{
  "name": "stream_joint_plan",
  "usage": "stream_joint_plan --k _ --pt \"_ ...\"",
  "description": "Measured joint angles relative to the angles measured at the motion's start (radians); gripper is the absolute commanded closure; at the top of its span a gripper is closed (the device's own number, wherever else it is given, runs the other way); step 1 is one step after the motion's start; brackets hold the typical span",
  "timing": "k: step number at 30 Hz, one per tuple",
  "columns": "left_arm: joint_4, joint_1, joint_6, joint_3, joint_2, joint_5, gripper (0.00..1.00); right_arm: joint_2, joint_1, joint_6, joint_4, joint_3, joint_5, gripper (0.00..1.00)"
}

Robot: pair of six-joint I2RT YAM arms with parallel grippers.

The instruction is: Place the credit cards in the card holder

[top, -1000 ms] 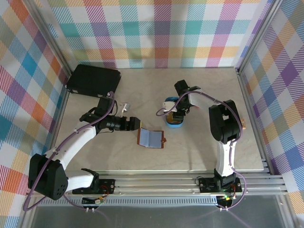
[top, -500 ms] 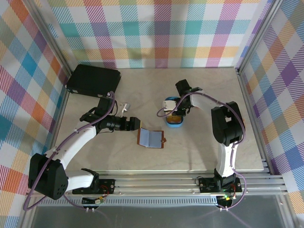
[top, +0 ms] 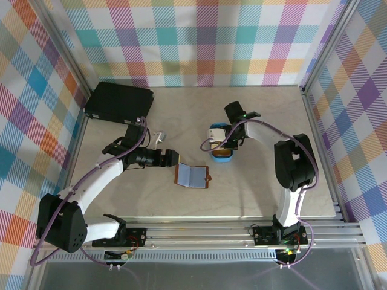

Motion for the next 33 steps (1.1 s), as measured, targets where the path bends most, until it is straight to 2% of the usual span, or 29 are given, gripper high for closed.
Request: stream_joint_plan --k 4,12,16,19,25,29,33 --pt "0.002 0.0 0.0 -0.003 0.0 0.0 0.1 -0.025 0.0 0.048 -0.039 -0.003 -0.015 1.0" --pt "0.002 0.0 0.0 -0.004 -0.003 -0.006 0.1 -0.146 -0.002 0.165 -0.058 -0.042 -0.063 1.0" --pt "0.028 0.0 -0.03 -0.019 -0.039 -0.01 0.11 -0.238 -0.02 0.286 -0.048 -0.043 -0.129 1.0" --pt "0.09 0.0 -0.092 -0.047 -0.107 -0.002 0.11 -0.33 -0.053 0.464 -0.011 -0.046 -0.205 1.0" --pt "0.295 -0.015 -0.274 -0.097 -0.225 -0.003 0.11 -0.565 -0.101 1.026 0.167 -0.064 -0.34 1.0" --pt "0.444 -0.077 -0.394 -0.085 -0.217 -0.013 0.12 -0.654 -0.098 1.413 0.333 -0.119 -0.462 1.0" --pt "0.553 -0.153 -0.487 -0.037 -0.18 -0.031 0.14 -0.693 -0.096 1.733 0.474 -0.222 -0.514 1.0"
